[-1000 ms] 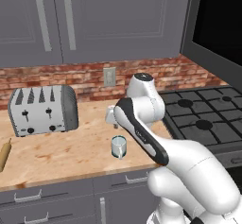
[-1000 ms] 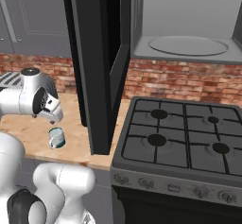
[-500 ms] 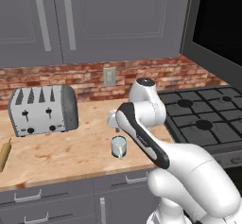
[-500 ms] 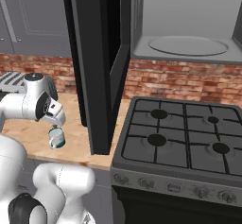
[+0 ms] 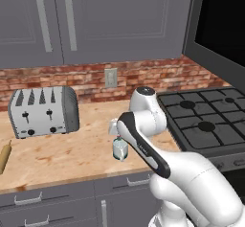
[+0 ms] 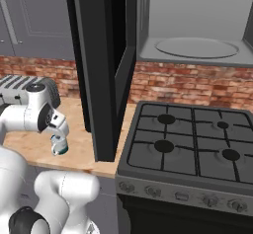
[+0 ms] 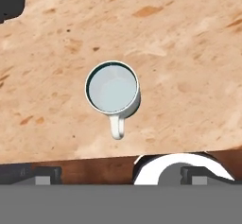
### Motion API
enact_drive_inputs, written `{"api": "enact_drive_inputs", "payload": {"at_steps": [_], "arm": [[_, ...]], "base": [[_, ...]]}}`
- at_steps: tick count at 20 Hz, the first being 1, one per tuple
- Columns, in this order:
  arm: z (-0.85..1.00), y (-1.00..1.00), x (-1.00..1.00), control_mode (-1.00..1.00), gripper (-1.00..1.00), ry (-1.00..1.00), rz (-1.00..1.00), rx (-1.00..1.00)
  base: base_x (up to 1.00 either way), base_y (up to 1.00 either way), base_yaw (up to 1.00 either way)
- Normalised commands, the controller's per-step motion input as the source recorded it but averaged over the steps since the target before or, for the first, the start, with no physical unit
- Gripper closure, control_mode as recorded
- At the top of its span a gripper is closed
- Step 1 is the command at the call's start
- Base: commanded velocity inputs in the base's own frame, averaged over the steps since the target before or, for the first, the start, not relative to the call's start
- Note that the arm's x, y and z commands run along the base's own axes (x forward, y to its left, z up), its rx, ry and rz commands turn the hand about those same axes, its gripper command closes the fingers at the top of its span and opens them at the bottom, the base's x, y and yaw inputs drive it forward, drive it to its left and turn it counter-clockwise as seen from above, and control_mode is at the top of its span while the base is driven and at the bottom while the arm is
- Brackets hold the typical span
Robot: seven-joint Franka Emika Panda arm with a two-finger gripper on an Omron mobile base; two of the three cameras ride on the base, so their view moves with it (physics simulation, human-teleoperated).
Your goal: Pick the mug from the counter and place it inside the microwave. Then close the microwave.
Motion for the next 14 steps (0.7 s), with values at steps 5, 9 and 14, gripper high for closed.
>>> {"api": "enact_drive_inputs", "payload": {"at_steps": [5,9,14], "arm": [[-0.22,0.0,0.0,-1.0,-1.0,0.0,0.0,-0.04],[-0.19,0.0,0.0,-1.0,-1.0,0.0,0.0,-0.05],[-0.18,0.0,0.0,-1.0,-1.0,0.0,0.0,-0.04]], "base": [[0.0,0.0,0.0],[0.0,0.0,0.0],[0.0,0.0,0.0]]}}
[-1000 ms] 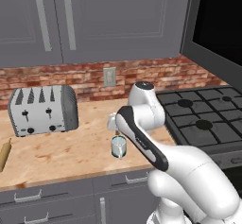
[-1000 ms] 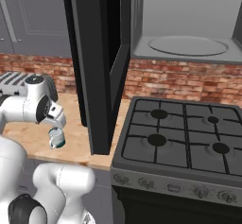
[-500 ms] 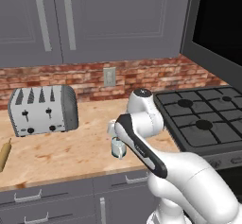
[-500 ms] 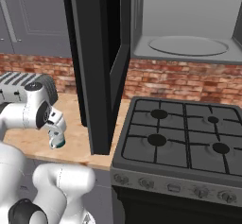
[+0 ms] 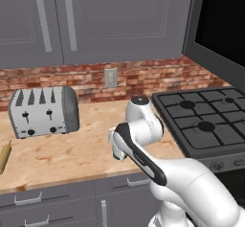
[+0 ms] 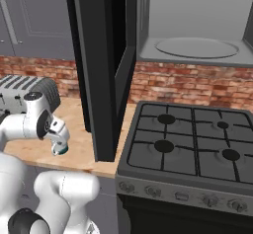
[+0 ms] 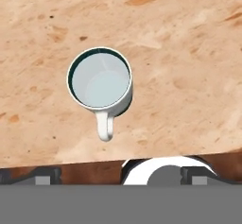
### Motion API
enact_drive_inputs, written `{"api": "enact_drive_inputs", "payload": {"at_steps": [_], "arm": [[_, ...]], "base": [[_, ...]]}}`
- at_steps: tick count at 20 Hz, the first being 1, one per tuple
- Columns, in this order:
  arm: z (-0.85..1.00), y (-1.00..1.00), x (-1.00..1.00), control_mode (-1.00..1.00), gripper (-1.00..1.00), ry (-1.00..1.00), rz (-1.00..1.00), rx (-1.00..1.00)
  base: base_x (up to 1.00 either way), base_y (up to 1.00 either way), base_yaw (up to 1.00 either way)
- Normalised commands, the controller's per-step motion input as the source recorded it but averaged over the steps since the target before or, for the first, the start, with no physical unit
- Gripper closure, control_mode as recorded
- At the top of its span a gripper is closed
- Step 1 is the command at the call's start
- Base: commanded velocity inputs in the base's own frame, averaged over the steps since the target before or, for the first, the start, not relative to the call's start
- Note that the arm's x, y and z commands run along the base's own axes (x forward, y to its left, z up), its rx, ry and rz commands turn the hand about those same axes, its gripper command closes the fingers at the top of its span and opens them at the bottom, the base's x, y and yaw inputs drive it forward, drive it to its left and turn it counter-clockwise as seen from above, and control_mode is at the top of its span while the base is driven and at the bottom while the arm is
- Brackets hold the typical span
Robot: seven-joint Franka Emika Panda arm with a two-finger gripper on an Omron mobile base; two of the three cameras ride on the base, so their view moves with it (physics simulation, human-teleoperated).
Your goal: Pick the mug from the counter and place it inside the microwave. Then close the microwave.
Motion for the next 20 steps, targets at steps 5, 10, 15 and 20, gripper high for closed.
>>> {"api": "enact_drive_inputs", "payload": {"at_steps": [5,10,15,20], "arm": [[-0.2,0.0,0.04,-1.0,-1.0,0.0,0.0,0.0],[-0.19,0.02,0.09,-1.0,-1.0,0.0,0.0,0.0],[-0.09,0.07,0.07,-1.0,-1.0,0.0,0.0,0.0],[-0.01,0.22,0.02,-1.0,-1.0,0.0,0.01,0.0]], "base": [[0.0,0.0,0.0],[0.0,0.0,0.0],[0.0,0.0,0.0],[0.0,0.0,0.0]]}}
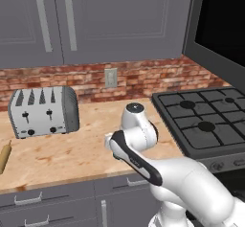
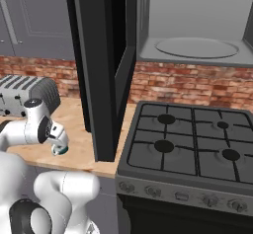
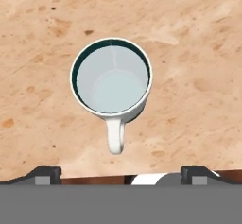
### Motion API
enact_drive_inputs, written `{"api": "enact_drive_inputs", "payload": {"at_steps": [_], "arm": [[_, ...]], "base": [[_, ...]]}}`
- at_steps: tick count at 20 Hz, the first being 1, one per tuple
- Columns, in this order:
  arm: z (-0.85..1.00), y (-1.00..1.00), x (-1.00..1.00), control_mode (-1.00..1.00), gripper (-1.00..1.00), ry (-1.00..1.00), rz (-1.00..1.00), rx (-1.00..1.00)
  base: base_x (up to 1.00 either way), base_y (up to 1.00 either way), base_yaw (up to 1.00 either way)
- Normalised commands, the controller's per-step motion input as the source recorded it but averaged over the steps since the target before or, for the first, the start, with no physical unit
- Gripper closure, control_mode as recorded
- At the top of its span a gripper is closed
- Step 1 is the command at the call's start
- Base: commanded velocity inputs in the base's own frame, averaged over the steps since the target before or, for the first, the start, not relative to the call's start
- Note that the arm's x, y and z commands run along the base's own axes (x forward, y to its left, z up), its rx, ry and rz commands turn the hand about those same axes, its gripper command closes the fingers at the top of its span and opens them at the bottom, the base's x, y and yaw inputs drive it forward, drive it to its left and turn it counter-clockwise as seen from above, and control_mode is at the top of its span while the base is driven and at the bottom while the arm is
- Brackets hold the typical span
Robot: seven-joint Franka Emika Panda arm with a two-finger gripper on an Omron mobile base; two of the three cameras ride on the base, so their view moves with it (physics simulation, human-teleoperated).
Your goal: Pick the mug from the counter and place it inside the microwave. Then close the microwave.
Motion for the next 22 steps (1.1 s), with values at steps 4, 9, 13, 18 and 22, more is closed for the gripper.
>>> {"api": "enact_drive_inputs", "payload": {"at_steps": [4,9,13,18,22], "arm": [[0.0,0.25,0.05,-1.0,-1.0,0.0,0.03,0.0],[-0.1,0.03,0.02,-1.0,-1.0,0.0,0.0,0.0],[-0.12,-0.02,0.0,-1.0,-1.0,0.0,0.0,0.0],[-0.02,-0.12,0.0,-1.0,-1.0,0.0,0.0,0.0],[0.0,-0.22,0.0,-1.0,-1.0,0.0,0.0,0.0]], "base": [[0.0,0.0,0.0],[0.0,0.0,0.0],[0.0,0.0,0.0],[0.0,0.0,0.0],[0.0,0.0,0.0]]}}
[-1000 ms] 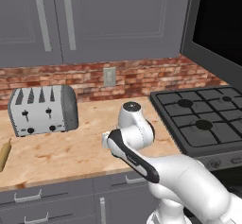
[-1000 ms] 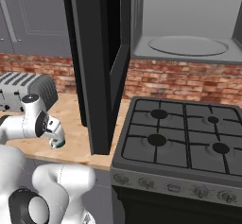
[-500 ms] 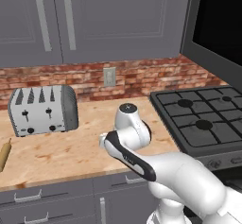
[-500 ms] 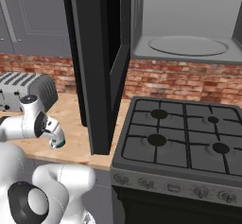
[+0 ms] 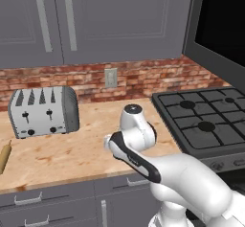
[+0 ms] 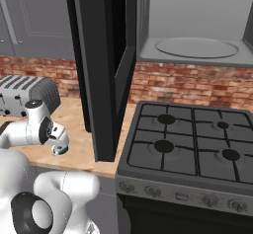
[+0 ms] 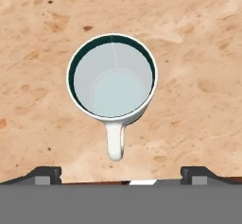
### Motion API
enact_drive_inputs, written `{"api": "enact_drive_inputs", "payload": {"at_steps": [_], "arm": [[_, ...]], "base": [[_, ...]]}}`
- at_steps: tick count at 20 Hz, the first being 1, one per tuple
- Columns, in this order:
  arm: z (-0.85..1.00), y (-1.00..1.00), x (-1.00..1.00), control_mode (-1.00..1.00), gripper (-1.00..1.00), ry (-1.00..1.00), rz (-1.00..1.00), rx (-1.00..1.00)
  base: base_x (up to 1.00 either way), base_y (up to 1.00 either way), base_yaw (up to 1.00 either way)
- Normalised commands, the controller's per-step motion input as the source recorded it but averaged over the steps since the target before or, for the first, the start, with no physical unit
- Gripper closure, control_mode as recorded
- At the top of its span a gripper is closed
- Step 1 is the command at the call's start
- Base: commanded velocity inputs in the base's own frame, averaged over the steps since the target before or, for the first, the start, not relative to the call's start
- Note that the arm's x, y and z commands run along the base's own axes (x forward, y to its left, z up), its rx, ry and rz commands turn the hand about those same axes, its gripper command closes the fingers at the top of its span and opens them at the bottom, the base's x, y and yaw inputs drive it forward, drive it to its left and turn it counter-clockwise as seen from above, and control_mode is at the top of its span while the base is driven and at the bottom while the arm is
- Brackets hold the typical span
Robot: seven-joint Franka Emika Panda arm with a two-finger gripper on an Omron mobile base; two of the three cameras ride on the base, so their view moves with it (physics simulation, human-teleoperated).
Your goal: Pick the mug from the counter and place it inside the microwave. Then close the microwave.
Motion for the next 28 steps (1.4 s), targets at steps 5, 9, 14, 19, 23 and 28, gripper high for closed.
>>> {"api": "enact_drive_inputs", "payload": {"at_steps": [5,9,14,19,23,28], "arm": [[-0.01,-0.07,0.0,-1.0,-1.0,0.0,0.0,0.0],[-0.08,0.0,0.04,-1.0,-1.0,0.0,0.0,0.0],[-0.11,0.03,0.07,-1.0,-1.0,0.0,0.0,0.0],[-0.09,0.04,0.1,-1.0,-1.0,0.0,0.0,0.0],[-0.1,0.06,0.08,-1.0,-1.0,0.0,0.0,0.0],[-0.17,0.0,0.01,-1.0,-1.0,0.0,0.0,0.0]], "base": [[0.0,0.0,0.0],[0.0,0.0,0.0],[0.0,0.0,0.0],[0.0,0.0,0.0],[0.0,0.0,0.0],[0.0,0.0,0.0]]}}
